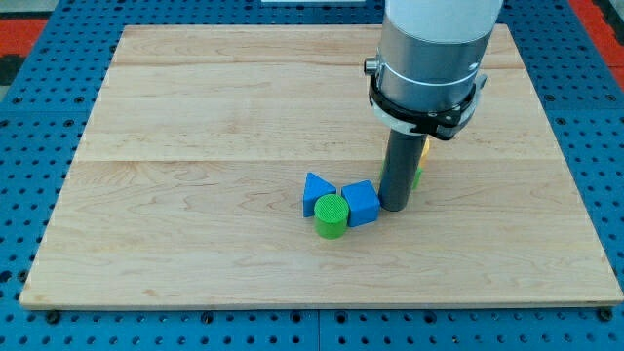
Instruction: Move the green star into the yellow heart
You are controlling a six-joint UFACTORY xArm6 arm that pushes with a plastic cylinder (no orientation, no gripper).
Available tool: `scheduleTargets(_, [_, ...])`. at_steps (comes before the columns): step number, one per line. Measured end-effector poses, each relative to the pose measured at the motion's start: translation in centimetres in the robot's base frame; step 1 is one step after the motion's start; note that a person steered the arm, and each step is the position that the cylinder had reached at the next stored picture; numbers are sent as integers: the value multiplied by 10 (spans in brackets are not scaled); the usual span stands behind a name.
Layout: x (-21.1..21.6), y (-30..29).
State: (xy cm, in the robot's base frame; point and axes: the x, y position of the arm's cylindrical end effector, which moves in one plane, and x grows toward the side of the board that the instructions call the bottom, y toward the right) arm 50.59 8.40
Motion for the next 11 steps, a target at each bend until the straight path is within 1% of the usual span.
scheduleTargets(1, [0,-11])
scheduleTargets(2, [-12,-27])
scheduleTargets(3, [-18,-27])
scheduleTargets(4, [-36,-32])
scheduleTargets(6, [-44,-15])
scheduleTargets(8, [-29,-2])
scheduleTargets(10, [-27,-2])
scheduleTargets(11, [22,-29])
